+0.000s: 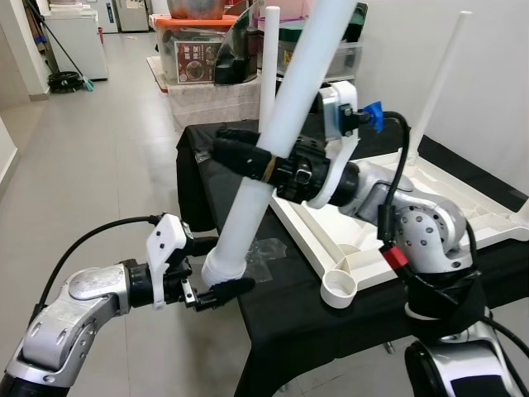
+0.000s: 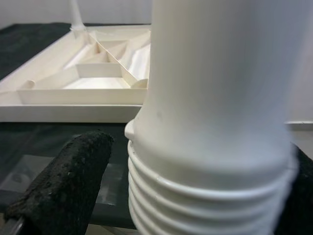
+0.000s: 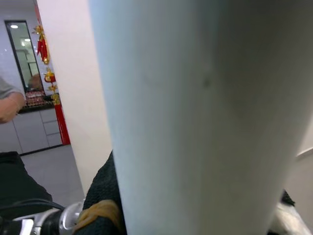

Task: Building children table

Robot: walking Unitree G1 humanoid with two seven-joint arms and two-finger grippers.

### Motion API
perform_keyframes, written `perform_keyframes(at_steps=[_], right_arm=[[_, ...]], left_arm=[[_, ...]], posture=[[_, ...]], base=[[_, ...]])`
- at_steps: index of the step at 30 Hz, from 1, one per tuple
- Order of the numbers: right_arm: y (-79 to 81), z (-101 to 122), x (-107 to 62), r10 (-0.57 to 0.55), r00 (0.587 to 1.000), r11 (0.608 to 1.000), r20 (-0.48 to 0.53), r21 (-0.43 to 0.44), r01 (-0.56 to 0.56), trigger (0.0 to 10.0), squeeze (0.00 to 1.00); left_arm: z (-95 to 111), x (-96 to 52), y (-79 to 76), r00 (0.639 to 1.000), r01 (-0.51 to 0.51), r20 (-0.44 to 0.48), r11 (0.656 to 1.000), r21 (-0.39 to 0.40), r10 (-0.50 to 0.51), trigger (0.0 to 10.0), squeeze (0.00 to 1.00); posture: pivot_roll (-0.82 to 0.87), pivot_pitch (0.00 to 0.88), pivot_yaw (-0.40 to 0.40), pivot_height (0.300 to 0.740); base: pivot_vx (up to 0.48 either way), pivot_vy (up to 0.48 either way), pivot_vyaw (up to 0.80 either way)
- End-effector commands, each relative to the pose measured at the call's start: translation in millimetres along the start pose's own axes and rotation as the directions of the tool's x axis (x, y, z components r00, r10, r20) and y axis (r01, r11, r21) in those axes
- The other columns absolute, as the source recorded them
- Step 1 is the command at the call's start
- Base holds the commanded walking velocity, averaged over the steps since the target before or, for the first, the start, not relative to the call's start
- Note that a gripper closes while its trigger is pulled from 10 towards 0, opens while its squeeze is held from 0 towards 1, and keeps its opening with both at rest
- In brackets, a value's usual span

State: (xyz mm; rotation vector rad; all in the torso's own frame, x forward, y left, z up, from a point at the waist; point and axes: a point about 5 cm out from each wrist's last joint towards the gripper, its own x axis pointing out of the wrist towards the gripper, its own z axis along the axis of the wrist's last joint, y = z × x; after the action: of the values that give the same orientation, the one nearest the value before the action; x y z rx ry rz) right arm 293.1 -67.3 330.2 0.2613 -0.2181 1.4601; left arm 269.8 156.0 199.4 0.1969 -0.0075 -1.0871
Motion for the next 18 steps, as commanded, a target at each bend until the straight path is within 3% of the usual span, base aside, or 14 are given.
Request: perform_keyframes(at_steps=[1,3,4,7,8,18], right_arm=[[5.8,-0.2,4.5,0.03,1.0,0.999,0.006,0.012,-0.03,10.0,0.0],[8.1,0.3,7.5,0.037,0.999,0.999,0.016,0.017,-0.037,10.0,0.0],[9.2,0.7,8.4,0.04,0.999,0.999,0.019,0.019,-0.04,10.0,0.0],[10.2,0.8,8.9,0.043,0.999,0.999,0.019,0.02,-0.044,10.0,0.0],[11.1,0.7,9.3,0.044,0.999,0.999,0.018,0.021,-0.045,10.0,0.0],[8.8,-8.0,5.6,0.007,1.0,0.999,-0.013,0.041,-0.006,10.0,0.0]], left_arm=[[-2.1,3.0,1.0,1.0,0.017,-0.023,1.0,0.015,-0.016,10.0,0.0],[-4.2,7.5,1.6,0.999,0.031,-0.023,0.999,0.009,-0.031,10.0,0.0],[-4.5,9.0,2.0,0.999,0.032,-0.019,0.999,0.009,-0.032,6.0,0.0],[-4.6,10.2,2.1,0.999,0.035,-0.012,0.999,0.007,-0.035,6.0,0.0],[-4.1,11.3,1.6,0.999,0.044,0.0,0.999,0.004,-0.044,0.0,0.0],[-0.1,10.5,-7.9,0.995,0.086,0.046,0.996,-0.003,-0.086,0.0,0.0]], posture=[[0.06,0.0,-0.031,0.74],[0.06,0.0,-0.029,0.74],[0.06,0.0,-0.026,0.74],[0.06,0.0,-0.026,0.74],[0.05,0.0,-0.024,0.74],[0.06,0.0,-0.032,0.74]], base=[[0.0,0.0,0.0],[0.0,0.0,0.0],[0.0,0.0,0.0],[0.0,0.0,0.0],[0.0,0.0,0.0],[0.0,0.0,0.0]])
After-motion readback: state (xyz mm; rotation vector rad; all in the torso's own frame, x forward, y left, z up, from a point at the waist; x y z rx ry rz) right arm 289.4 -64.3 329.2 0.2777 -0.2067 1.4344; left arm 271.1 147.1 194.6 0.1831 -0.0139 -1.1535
